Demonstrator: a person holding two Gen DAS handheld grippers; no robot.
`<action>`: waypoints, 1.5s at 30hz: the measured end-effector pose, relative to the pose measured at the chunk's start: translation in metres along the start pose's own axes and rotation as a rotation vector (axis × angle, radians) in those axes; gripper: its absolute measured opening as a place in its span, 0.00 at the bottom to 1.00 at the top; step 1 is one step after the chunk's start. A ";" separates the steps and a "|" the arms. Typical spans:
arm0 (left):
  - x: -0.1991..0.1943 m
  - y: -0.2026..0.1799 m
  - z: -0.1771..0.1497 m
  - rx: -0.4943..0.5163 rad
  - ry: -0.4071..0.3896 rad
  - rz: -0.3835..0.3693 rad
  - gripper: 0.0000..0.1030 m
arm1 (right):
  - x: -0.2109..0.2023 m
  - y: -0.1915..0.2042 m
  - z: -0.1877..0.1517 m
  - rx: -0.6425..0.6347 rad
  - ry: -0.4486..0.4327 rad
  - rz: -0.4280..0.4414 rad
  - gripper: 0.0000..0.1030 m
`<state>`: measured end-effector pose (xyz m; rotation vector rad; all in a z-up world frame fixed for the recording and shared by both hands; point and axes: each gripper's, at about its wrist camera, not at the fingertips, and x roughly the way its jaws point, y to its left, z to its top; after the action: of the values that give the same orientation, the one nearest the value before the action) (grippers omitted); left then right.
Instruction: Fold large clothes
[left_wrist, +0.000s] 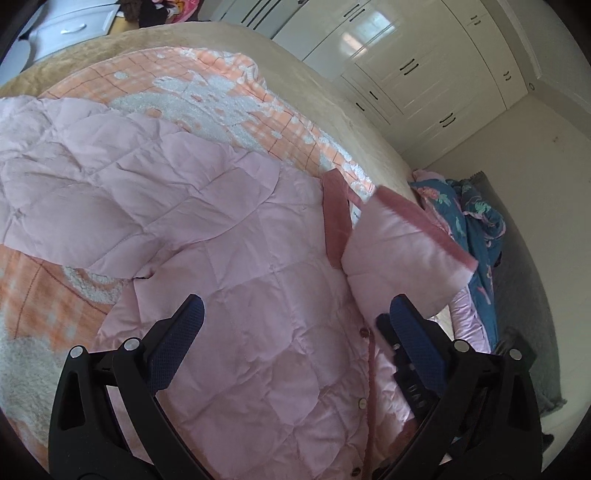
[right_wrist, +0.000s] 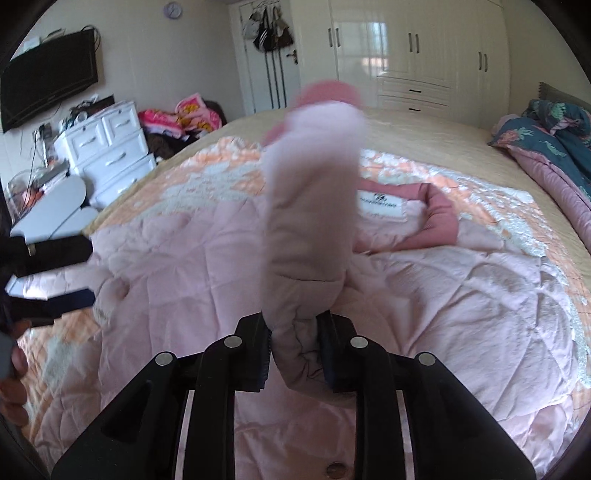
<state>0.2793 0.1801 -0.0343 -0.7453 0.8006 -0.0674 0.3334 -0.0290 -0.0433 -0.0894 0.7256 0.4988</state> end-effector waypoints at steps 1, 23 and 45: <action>0.000 0.001 0.000 -0.005 0.000 -0.008 0.92 | 0.004 0.005 -0.003 -0.017 0.016 0.004 0.26; 0.065 -0.006 -0.030 -0.005 0.136 -0.012 0.86 | -0.072 -0.059 -0.031 0.041 0.026 -0.048 0.82; 0.067 -0.021 -0.030 0.268 0.056 0.224 0.15 | -0.038 -0.198 -0.053 0.245 0.189 -0.265 0.82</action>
<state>0.3110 0.1252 -0.0764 -0.3992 0.9034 0.0066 0.3692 -0.2316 -0.0766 -0.0030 0.9399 0.1468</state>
